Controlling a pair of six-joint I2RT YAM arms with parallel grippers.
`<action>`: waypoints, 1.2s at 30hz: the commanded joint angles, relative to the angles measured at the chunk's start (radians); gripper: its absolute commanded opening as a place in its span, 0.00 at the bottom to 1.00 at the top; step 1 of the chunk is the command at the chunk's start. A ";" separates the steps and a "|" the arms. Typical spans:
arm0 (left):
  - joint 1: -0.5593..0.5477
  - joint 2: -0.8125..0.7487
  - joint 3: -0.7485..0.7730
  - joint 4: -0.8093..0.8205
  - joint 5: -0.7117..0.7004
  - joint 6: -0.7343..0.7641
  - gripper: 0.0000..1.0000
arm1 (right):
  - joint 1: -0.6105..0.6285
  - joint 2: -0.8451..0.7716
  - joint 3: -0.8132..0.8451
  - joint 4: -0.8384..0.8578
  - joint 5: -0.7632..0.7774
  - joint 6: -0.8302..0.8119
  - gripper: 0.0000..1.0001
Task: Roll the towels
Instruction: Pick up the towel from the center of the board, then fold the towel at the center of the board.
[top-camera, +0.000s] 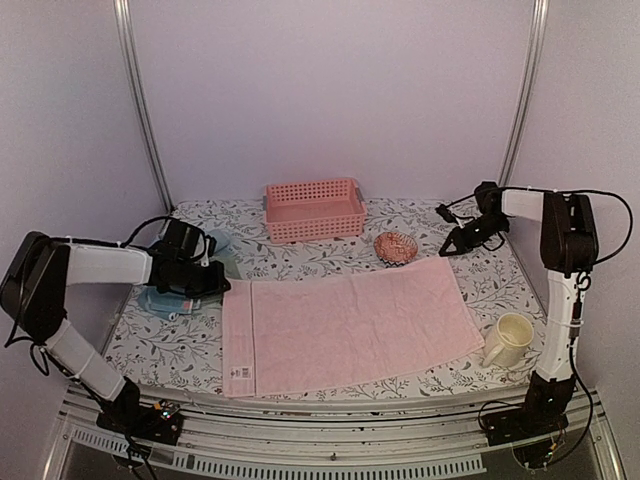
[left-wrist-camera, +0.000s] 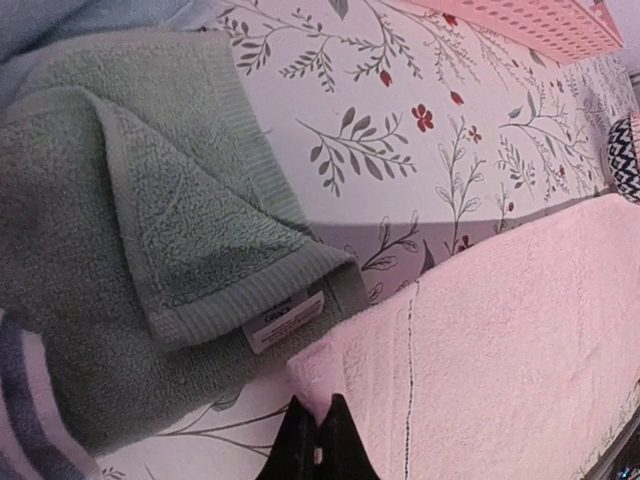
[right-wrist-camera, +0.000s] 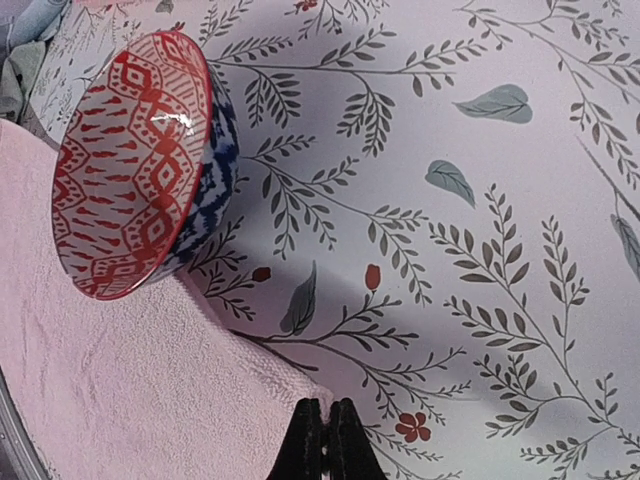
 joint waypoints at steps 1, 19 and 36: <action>0.014 -0.059 0.025 -0.008 0.008 0.069 0.00 | -0.017 -0.090 -0.012 0.030 0.003 0.014 0.02; 0.019 -0.218 -0.043 0.078 0.055 0.219 0.00 | -0.048 -0.164 -0.046 0.045 0.001 -0.011 0.02; 0.020 -0.343 -0.189 0.250 0.041 0.201 0.00 | -0.048 -0.269 -0.150 0.183 -0.037 0.023 0.02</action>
